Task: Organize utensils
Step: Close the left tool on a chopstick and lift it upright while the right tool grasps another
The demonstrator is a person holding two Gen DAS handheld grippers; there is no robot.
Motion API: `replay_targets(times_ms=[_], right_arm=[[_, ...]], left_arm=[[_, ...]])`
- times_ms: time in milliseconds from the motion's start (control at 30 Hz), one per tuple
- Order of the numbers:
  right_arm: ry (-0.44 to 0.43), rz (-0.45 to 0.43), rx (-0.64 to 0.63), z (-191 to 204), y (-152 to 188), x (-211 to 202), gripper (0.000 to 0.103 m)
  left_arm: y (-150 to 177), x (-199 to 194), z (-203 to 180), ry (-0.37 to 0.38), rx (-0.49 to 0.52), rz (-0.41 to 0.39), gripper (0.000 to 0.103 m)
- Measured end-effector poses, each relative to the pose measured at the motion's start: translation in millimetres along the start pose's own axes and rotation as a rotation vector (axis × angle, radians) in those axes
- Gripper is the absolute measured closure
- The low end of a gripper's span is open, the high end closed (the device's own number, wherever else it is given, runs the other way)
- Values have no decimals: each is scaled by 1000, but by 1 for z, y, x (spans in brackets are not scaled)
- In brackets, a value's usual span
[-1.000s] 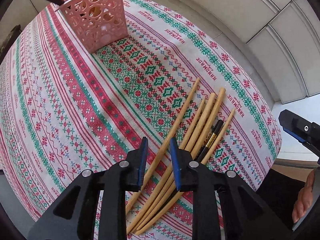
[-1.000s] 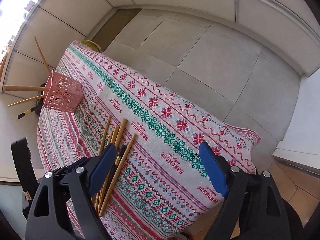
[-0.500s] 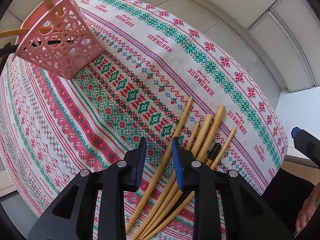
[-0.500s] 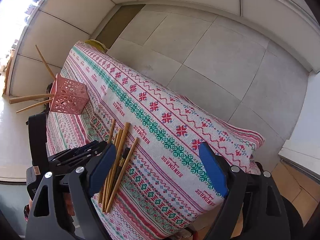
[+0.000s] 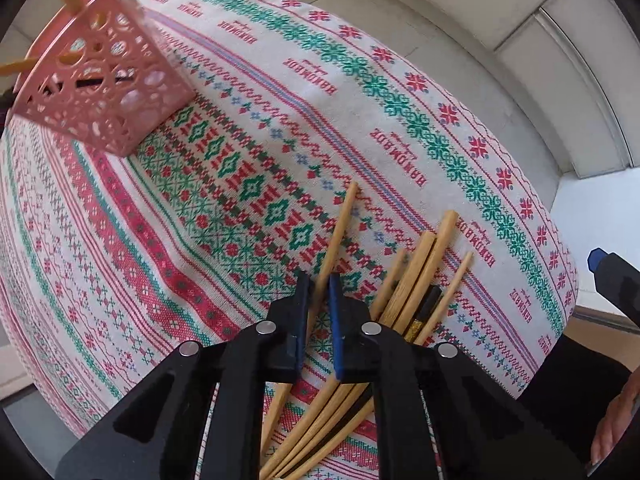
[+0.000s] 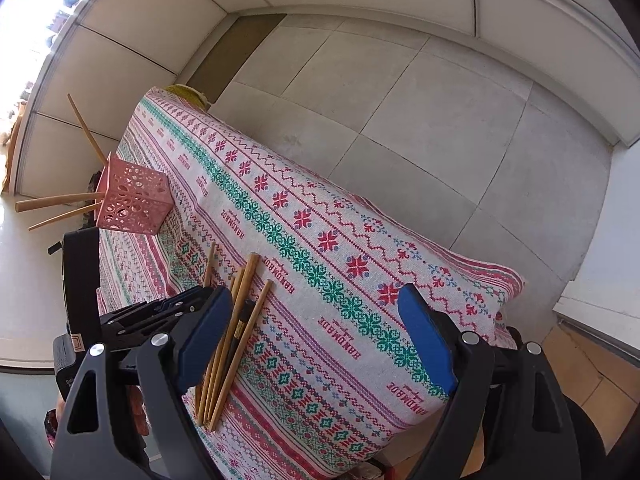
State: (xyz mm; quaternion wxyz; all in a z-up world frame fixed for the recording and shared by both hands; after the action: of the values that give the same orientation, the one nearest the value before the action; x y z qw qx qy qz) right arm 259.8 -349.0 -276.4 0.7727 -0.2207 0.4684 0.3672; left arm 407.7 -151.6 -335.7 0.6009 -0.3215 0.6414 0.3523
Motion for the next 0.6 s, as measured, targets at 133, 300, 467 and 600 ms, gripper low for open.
replay_targets(times_ms=[133, 300, 467, 600], right_arm=[[49, 32, -50, 14, 5, 13, 20], [80, 141, -91, 44, 11, 40, 45], [144, 216, -59, 62, 11, 71, 64], [226, 158, -64, 72, 9, 74, 64]], left_arm=[[33, -2, 41, 10, -193, -57, 98], [92, -21, 83, 146, -410, -164, 98], [118, -80, 97, 199, -441, -348, 98], [128, -106, 102, 210, -431, -423, 98]])
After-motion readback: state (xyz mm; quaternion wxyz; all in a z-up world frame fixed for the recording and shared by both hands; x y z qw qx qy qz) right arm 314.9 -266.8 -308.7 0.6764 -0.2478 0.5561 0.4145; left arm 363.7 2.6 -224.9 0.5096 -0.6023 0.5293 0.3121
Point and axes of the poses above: each gripper's, at about its wrist camera, not at the fingertips, and x roughly the way its jaws point, z to its left, y to its underside, the point moved 2 cm from there along x, roughly the way its jaws point, and after that the axes turned 5 degrees about z, right-handed, at the moved point
